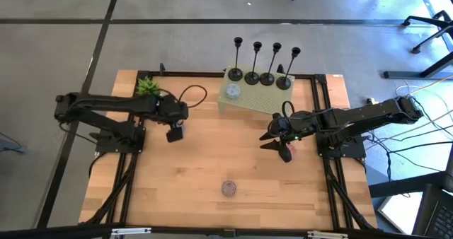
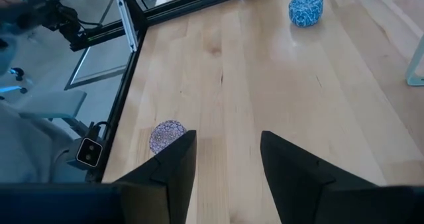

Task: Pick & Place candle stick holders
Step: Put the patterned dark blue scented candle on the shelf aligned with the black candle holder

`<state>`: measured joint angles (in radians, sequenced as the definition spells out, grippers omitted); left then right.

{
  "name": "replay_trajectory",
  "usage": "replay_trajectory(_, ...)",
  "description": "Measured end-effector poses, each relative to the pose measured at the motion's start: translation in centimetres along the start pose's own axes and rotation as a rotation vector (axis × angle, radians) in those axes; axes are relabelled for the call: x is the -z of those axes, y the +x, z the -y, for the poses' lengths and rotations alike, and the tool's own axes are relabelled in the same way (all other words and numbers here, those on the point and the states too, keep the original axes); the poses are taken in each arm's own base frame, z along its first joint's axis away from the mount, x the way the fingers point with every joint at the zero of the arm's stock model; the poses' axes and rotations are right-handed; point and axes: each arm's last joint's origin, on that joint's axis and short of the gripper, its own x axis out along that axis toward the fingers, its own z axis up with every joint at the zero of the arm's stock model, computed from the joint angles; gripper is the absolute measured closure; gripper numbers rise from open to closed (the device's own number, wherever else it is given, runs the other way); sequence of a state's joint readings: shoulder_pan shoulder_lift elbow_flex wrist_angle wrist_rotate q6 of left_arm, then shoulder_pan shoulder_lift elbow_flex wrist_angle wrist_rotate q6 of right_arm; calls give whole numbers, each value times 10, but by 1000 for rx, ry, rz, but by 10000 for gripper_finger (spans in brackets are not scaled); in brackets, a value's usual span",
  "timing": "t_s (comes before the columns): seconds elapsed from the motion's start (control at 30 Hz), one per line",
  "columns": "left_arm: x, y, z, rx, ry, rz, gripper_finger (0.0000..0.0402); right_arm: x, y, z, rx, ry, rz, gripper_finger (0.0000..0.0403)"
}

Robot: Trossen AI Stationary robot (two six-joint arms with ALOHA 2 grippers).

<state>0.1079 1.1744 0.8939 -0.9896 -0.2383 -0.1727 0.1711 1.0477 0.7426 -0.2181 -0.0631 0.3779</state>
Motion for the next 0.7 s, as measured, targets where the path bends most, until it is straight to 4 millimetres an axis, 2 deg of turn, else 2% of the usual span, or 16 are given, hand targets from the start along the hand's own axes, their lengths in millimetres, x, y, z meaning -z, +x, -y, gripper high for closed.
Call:
replay_trajectory(0.13,13,26,0,-5,-22,-27,59,0,0,0,0,0,1,231)
replay_trajectory(0.27,23,43,-3,0,-73,-44,59,-1,0,0,1,-6,8,231)
replay_trajectory(0.5,27,59,-13,-13,-196,-14,59,-2,0,0,-3,-27,18,231)
replay_trajectory(0.7,35,69,-22,-6,-372,-44,59,-2,0,-1,-4,-28,21,231)
